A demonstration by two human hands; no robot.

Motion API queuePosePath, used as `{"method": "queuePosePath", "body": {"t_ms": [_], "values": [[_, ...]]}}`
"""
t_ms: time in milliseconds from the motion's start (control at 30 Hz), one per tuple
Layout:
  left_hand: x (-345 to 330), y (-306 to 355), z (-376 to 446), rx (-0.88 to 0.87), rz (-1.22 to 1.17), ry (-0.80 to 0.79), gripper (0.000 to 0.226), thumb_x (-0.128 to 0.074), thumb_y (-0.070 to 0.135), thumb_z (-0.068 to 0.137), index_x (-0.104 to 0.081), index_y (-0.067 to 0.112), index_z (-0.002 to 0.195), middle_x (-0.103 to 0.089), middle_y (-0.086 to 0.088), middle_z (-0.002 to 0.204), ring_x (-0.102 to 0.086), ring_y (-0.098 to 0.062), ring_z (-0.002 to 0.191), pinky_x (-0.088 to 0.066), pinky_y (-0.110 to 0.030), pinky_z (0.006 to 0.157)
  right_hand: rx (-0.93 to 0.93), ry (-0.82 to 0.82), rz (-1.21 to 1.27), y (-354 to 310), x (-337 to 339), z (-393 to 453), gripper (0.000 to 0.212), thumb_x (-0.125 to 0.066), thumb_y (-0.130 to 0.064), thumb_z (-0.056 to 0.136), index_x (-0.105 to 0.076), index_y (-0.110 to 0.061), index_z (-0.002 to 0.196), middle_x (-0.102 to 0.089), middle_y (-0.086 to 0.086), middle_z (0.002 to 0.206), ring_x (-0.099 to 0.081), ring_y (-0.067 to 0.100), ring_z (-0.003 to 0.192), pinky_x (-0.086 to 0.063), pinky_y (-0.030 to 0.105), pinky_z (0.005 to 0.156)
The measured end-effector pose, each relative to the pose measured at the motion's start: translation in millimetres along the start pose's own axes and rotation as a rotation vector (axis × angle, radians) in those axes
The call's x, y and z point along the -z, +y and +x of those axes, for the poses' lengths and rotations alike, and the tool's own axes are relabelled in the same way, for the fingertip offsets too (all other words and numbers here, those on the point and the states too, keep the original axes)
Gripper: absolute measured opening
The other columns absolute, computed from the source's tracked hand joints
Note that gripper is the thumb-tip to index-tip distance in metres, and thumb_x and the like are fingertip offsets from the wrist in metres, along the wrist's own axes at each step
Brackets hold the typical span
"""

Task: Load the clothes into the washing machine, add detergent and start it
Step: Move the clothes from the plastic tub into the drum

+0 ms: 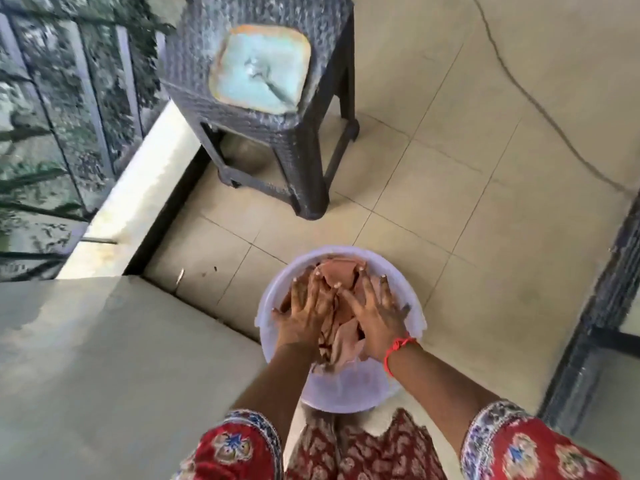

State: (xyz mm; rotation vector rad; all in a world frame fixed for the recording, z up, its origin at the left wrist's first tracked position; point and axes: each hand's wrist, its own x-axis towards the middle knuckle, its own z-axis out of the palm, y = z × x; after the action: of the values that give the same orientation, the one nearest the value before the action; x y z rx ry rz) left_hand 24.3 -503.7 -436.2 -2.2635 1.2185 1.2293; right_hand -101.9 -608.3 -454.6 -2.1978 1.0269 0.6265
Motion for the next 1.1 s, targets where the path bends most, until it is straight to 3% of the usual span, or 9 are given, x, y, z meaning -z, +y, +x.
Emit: {"method": "queuePosePath", "body": {"t_ms": [67, 200, 367, 433, 500, 633, 800, 933, 1100], "values": [[-25, -11, 32, -0.033, -0.013, -0.003, 0.123, -0.071, 0.055, 0.076, 0.030, 0.034, 0.144, 0.038, 0.003, 0.153, 0.029, -0.029, 0.143, -0.006, -0.066, 0.111, -0.023, 0.005, -0.006, 13, -31, 25, 0.076, -0.041, -0.053, 0.095, 0.011, -0.040, 0.149, 0.019, -0.005, 0.160, 0.010, 0.027, 0.148, -0.013, 0.056, 0.115], [-67, -27, 77, -0.113, 0.090, -0.044, 0.160, -0.086, 0.061, 0.044, 0.046, 0.037, 0.132, 0.048, -0.001, 0.146, 0.032, -0.039, 0.140, -0.014, -0.068, 0.110, 0.039, -0.075, -0.240, 29, -73, 52, 0.114, -0.072, -0.048, 0.075, 0.020, -0.053, 0.142, 0.037, -0.004, 0.153, 0.020, 0.035, 0.145, -0.016, 0.070, 0.107], [-102, -31, 111, -0.098, 0.142, -0.011, 0.130, -0.071, 0.053, 0.071, 0.037, 0.032, 0.139, 0.050, -0.004, 0.142, 0.026, -0.045, 0.140, -0.031, -0.070, 0.102, 0.023, -0.059, -0.364, 37, -106, 73, 0.107, -0.069, -0.039, 0.079, 0.016, -0.053, 0.143, 0.017, 0.003, 0.160, 0.011, 0.041, 0.145, -0.017, 0.070, 0.106], [-114, -36, 123, -0.118, 0.175, 0.019, 0.128, -0.071, 0.043, 0.074, 0.040, 0.031, 0.137, 0.056, -0.006, 0.137, 0.026, -0.048, 0.139, -0.025, -0.067, 0.108, 0.039, -0.031, -0.385, 43, -113, 84, 0.105, -0.067, -0.022, 0.081, 0.012, -0.049, 0.144, 0.014, 0.006, 0.157, 0.002, 0.046, 0.144, -0.031, 0.065, 0.104], [-125, -40, 133, -0.128, 0.172, 0.070, 0.124, -0.068, 0.040, 0.075, 0.039, 0.029, 0.138, 0.059, -0.009, 0.134, 0.025, -0.050, 0.139, -0.017, -0.066, 0.112, 0.058, -0.058, -0.395, 49, -119, 92, 0.113, -0.068, -0.009, 0.077, 0.014, -0.050, 0.143, 0.014, 0.006, 0.152, -0.010, 0.050, 0.142, -0.046, 0.057, 0.093], [-138, -40, 145, -0.159, 0.176, 0.157, 0.119, -0.061, 0.046, 0.076, 0.040, 0.029, 0.138, 0.051, -0.012, 0.141, 0.021, -0.051, 0.140, -0.008, -0.065, 0.112, 0.033, -0.088, -0.430, 50, -122, 99, 0.108, -0.086, -0.033, 0.057, -0.024, -0.049, 0.144, -0.011, 0.014, 0.145, -0.042, 0.047, 0.116, -0.055, 0.040, 0.057], [-145, -34, 162, -0.113, -0.028, 0.160, 0.106, -0.067, 0.047, 0.069, 0.009, 0.048, 0.144, 0.035, 0.006, 0.151, 0.004, -0.047, 0.143, -0.026, -0.068, 0.105, 0.062, -0.070, -0.340, 50, -127, 117, 0.088, -0.074, -0.019, 0.070, -0.027, -0.047, 0.139, -0.021, 0.017, 0.135, -0.041, 0.043, 0.108, -0.056, 0.045, 0.066], [-142, -31, 170, -0.156, -0.050, 0.175, 0.094, -0.055, 0.057, 0.072, 0.001, 0.044, 0.146, 0.024, -0.001, 0.156, -0.013, -0.049, 0.139, -0.030, -0.064, 0.105, 0.046, -0.068, -0.256, 48, -127, 125, 0.076, -0.056, -0.010, 0.082, -0.026, -0.050, 0.139, -0.016, 0.014, 0.138, -0.037, 0.044, 0.112, -0.055, 0.049, 0.072], [-120, -28, 164, -0.184, -0.128, 0.147, 0.082, -0.058, 0.042, 0.083, -0.012, 0.036, 0.150, 0.010, -0.005, 0.160, -0.020, -0.052, 0.133, -0.040, -0.056, 0.100, 0.078, -0.070, -0.267, 43, -117, 122, 0.060, -0.051, -0.006, 0.087, -0.042, -0.041, 0.135, -0.028, 0.014, 0.137, -0.038, 0.044, 0.113, -0.055, 0.044, 0.072]]}}
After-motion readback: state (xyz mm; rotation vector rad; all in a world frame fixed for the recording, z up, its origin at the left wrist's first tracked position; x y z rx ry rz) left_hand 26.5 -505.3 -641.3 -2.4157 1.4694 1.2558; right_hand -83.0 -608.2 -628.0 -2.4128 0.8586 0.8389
